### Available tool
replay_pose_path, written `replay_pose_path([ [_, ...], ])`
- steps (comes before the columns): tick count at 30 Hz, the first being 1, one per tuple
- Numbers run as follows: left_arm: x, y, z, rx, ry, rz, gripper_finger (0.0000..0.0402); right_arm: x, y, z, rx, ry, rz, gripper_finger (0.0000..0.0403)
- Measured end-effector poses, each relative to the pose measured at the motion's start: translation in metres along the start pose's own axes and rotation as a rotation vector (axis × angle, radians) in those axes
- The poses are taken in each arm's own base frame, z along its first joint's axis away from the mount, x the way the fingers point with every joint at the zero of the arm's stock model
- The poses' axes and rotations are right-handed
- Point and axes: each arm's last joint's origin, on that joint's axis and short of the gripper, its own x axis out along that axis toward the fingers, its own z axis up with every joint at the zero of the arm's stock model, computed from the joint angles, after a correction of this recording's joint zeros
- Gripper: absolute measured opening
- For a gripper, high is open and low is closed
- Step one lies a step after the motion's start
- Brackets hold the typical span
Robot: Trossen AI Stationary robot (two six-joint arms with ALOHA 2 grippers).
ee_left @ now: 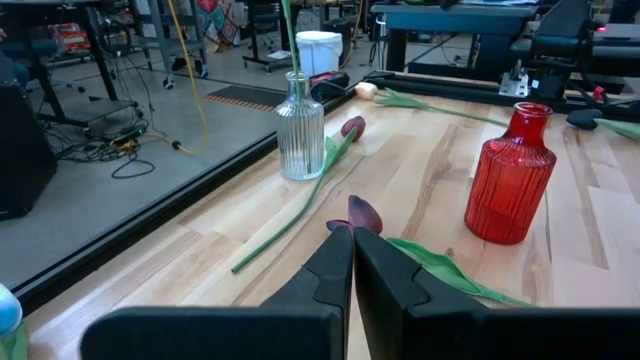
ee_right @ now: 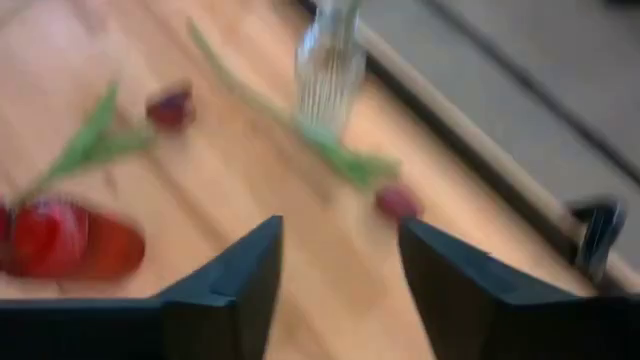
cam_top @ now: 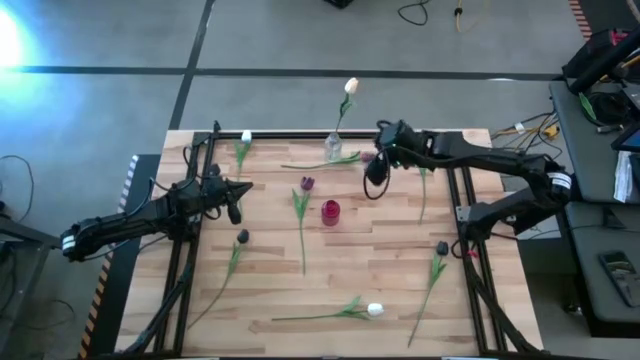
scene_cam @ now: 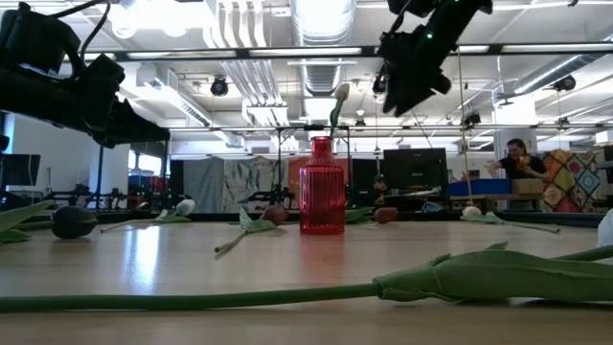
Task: Sort flowers into vase by color
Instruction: Put the light pink tulip flower into the transparent vase
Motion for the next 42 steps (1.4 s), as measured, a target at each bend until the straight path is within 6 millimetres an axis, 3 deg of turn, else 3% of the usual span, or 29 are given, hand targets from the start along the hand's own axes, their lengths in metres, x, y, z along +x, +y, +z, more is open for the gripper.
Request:
replay_pose_path([
  [9,0.000,0.000,0.000,0.000,0.000,0.000,0.0000,-0.011,0.029,-0.043,0.189,0.284,-0.041,0.0018],
  [16,0.000,0.000,0.000,0.000,0.000,0.000,0.0000,-0.027,0.061,-0.084,0.332,0.466,-0.078,0.0013],
  [24,0.000,0.000,0.000,0.000,0.000,0.000,0.0000,-0.038,0.072,-0.104,0.410,0.536,-0.154,0.0012],
  [32,0.000,0.000,0.000,0.000,0.000,0.000,0.0000,-0.032,0.057,-0.101,0.393,0.568,-0.204,0.0012],
  [37,0.000,0.000,0.000,0.000,0.000,0.000,0.0000,-0.009,0.029,-0.088,0.390,0.552,-0.200,0.0012],
  [42,0.000,0.000,0.000,0.000,0.000,0.000,0.0000,0.018,-0.014,-0.080,0.427,0.548,-0.167,0.0012],
])
